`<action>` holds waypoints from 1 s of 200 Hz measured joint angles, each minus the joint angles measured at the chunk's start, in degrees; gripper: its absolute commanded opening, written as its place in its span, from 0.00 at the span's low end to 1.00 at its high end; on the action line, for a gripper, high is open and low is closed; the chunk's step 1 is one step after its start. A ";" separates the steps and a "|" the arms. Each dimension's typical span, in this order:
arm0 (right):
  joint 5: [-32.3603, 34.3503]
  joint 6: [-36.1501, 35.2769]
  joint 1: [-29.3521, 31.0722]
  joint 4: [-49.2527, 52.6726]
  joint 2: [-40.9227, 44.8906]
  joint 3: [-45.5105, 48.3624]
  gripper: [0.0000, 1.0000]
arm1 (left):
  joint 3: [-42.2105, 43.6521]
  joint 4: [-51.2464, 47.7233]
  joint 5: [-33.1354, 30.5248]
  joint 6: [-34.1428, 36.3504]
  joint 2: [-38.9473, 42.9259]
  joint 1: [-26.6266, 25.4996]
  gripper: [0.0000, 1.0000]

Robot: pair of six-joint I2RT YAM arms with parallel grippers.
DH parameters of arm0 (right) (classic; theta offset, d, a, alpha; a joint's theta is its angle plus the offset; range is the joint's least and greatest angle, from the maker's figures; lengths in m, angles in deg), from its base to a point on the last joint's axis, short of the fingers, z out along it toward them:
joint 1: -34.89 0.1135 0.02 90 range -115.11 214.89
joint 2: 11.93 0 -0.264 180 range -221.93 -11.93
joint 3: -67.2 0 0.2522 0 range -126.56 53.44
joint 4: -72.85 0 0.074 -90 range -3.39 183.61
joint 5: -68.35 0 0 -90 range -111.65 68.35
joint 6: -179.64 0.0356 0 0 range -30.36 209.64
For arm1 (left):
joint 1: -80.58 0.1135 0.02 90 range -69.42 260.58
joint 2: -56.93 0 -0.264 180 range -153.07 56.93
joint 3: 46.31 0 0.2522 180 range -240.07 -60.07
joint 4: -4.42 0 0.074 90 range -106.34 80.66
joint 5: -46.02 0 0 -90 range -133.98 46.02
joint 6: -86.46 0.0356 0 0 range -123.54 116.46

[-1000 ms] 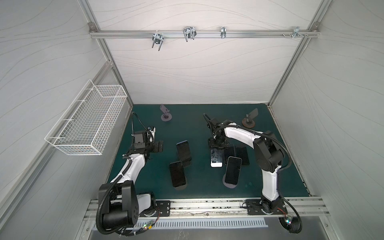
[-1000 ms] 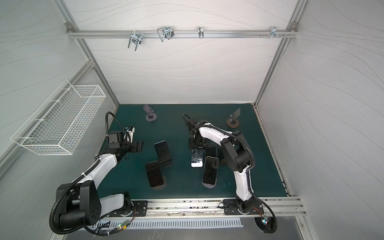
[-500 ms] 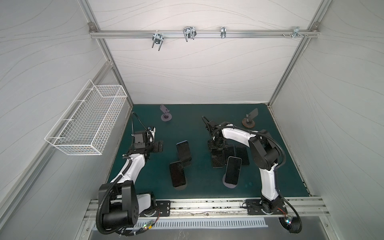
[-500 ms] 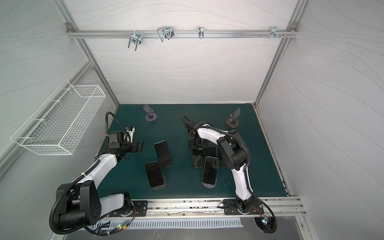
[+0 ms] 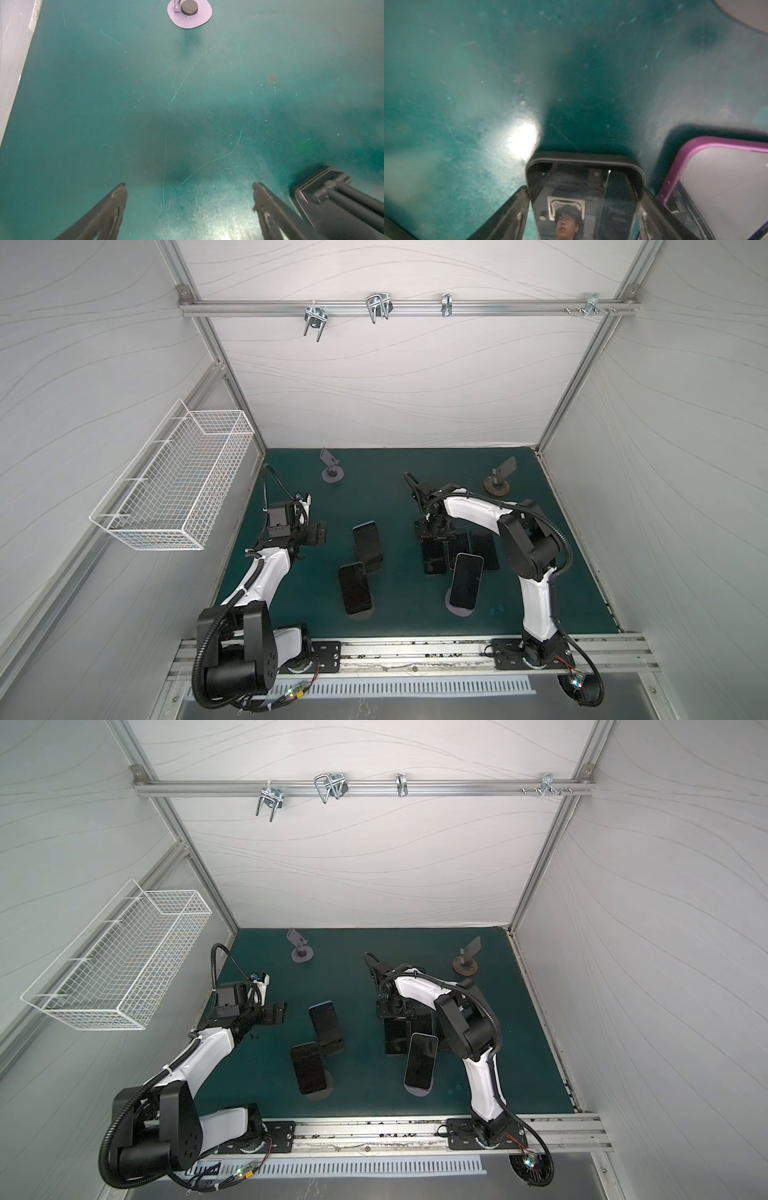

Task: Remove the phone from the phone stand
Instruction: 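Lower the black phone beside the pink-cased phone and open the right gripper, then move the right gripper across to the black folding phone stand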

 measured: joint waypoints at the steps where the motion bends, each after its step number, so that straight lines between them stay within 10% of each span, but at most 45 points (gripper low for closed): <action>1: 0.00 0.00 0.00 0.00 0.00 0.00 0.83 | 0.00 0.02 0.00 -0.02 0.00 0.00 0.96; 200: 0.81 1.42 -0.22 -0.33 16.63 -0.37 0.88 | 0.00 0.00 0.00 0.00 0.00 0.00 0.96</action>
